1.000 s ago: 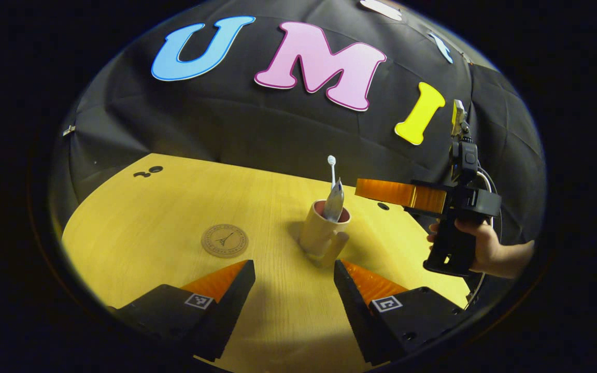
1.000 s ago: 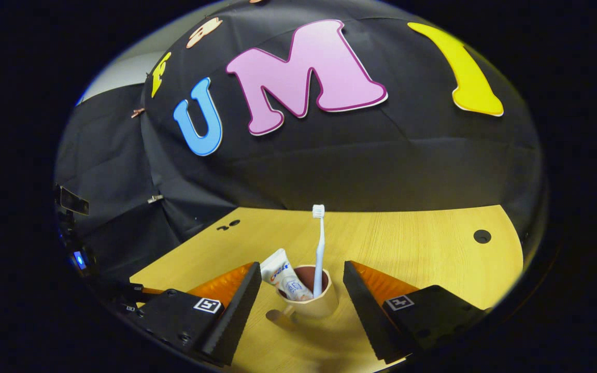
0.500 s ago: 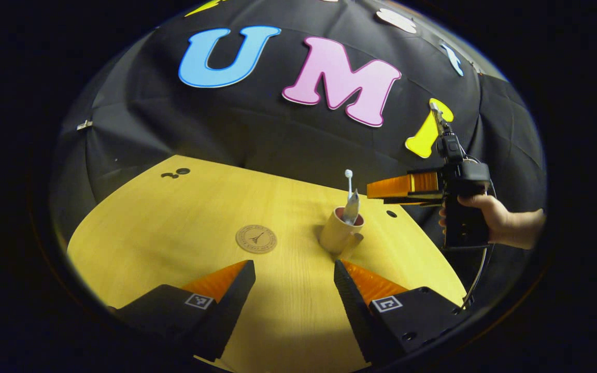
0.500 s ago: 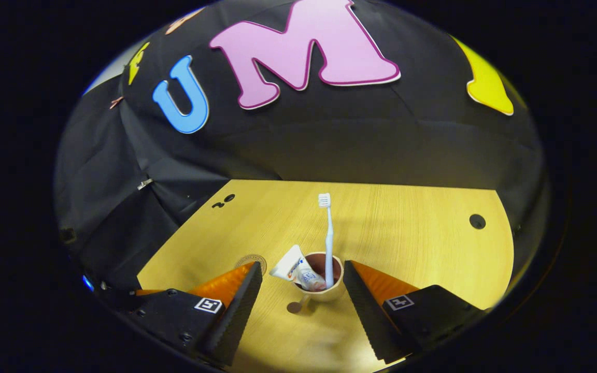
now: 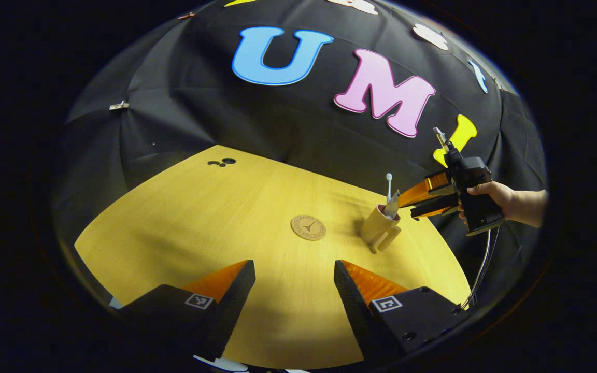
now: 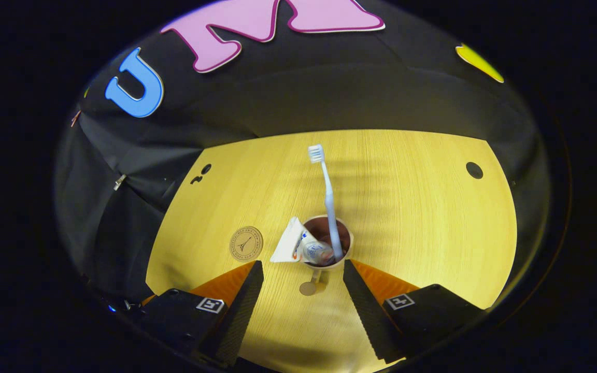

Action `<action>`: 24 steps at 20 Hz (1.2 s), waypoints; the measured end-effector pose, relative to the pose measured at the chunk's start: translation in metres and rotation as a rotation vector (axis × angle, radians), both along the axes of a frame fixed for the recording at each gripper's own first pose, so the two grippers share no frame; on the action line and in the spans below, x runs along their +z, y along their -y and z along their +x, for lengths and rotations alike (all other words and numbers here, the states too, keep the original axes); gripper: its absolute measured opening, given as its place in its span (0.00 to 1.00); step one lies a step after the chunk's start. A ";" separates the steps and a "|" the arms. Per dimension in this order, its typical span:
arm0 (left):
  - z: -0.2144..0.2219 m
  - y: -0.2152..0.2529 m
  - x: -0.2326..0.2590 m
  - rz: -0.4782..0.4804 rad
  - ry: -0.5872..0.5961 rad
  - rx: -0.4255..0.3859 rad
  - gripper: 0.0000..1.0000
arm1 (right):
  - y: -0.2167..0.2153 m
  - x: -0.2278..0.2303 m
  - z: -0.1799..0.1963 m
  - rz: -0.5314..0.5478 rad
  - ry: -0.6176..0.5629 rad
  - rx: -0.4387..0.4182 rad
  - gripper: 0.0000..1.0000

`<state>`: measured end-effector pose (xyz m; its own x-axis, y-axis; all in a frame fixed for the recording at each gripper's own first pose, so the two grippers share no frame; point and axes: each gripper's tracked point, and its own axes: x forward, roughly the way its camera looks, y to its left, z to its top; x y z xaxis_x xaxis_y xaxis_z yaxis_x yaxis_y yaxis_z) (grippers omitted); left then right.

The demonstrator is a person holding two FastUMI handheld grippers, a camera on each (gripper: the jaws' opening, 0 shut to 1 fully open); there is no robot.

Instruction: Put the toothbrush and toothpaste on the desktop into the cup, then pick up the cup and place it on the coaster on the desktop.

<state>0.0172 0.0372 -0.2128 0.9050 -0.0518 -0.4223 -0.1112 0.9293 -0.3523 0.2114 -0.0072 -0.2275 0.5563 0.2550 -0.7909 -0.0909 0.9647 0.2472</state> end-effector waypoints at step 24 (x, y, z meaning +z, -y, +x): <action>-0.106 -0.067 -0.063 0.012 -0.150 0.181 0.95 | -0.032 -0.099 -0.009 -0.163 -0.337 -0.119 0.78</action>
